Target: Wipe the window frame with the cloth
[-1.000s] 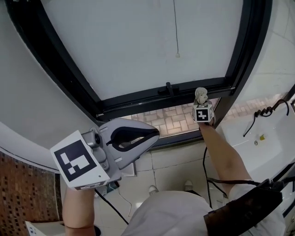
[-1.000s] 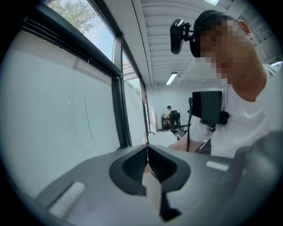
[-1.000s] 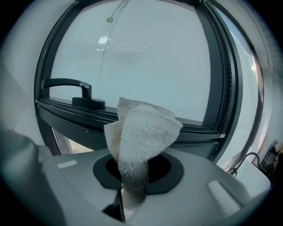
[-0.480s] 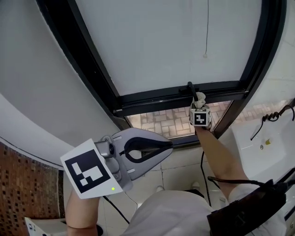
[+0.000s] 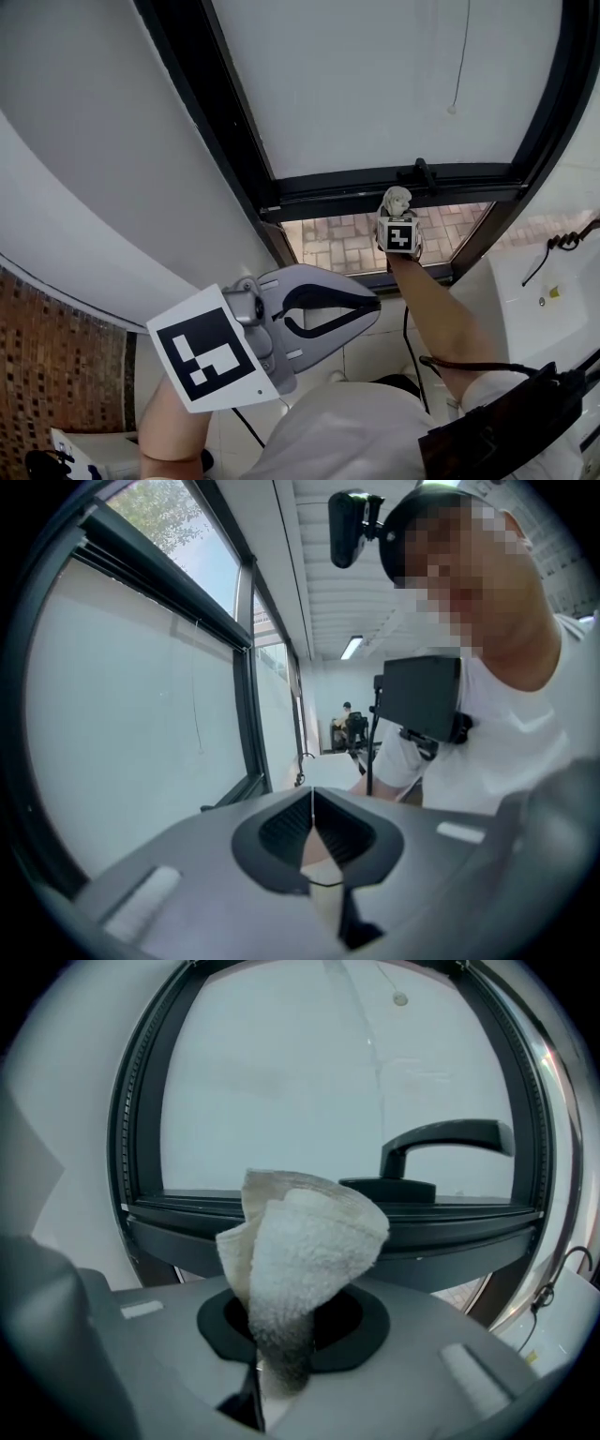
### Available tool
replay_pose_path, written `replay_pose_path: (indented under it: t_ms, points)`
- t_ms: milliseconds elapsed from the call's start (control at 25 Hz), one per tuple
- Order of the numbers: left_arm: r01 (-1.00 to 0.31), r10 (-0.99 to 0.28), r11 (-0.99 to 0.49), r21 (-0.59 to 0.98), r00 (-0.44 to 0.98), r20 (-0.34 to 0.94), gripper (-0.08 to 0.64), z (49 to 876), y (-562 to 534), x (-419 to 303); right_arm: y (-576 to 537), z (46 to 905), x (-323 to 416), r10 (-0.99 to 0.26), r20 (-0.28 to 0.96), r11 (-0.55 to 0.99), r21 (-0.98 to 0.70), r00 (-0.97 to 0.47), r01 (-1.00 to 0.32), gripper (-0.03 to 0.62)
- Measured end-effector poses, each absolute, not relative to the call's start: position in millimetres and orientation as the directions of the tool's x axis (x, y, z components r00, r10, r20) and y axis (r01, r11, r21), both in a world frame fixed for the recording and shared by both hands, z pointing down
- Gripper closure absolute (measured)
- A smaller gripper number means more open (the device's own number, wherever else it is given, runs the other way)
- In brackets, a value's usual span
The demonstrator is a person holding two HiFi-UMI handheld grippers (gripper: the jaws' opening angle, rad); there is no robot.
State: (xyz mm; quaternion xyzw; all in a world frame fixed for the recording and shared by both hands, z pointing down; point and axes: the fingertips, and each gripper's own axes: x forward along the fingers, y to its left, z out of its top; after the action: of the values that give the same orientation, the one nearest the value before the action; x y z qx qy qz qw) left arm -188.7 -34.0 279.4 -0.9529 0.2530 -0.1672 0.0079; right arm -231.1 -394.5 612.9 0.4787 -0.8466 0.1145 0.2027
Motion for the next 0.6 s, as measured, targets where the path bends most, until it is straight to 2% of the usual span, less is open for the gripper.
replay_pose_path:
  t_ms: [360, 600]
  points:
    - [-0.492, -0.498, -0.865, -0.102, 0.811, 0.308, 0.535, 278.6, -14.8, -202.3, -356.5, 617.6, -318.8, -0.689, 0.46, 0.602, -0.067, -0.56, -0.796, 0.52]
    - [-0.526, -0.526, -0.845, -0.091, 0.79, 0.315, 0.535, 283.5, -6.5, -213.4, -321.5, 619.2, -386.2, -0.593, 0.47, 0.688, -0.127, -0.654, -0.715, 0.521]
